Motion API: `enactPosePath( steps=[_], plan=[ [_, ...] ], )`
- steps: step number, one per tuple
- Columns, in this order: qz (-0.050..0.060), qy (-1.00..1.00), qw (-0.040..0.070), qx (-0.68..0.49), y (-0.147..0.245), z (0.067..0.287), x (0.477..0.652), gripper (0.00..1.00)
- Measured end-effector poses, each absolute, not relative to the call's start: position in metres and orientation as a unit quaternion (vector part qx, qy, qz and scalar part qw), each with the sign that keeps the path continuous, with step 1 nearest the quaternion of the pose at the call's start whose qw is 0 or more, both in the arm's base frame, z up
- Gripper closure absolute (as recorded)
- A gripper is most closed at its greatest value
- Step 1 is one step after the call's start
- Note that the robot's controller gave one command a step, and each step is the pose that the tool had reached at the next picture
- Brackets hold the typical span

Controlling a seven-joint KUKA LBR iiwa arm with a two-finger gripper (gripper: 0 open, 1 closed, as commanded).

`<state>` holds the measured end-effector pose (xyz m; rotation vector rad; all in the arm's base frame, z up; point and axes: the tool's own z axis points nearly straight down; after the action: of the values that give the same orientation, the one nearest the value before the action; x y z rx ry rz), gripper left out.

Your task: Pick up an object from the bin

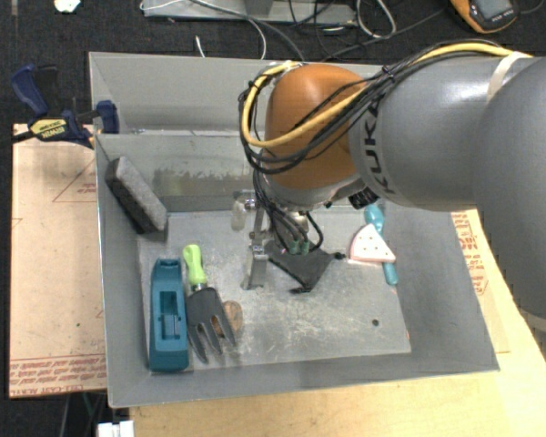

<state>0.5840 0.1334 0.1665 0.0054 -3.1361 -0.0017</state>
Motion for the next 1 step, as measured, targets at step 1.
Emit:
enactPosePath(
  steps=[1],
  plan=[
    [-0.001,-1.0,0.0,0.0,0.1326,0.1714,0.5852,0.0]
  ],
)
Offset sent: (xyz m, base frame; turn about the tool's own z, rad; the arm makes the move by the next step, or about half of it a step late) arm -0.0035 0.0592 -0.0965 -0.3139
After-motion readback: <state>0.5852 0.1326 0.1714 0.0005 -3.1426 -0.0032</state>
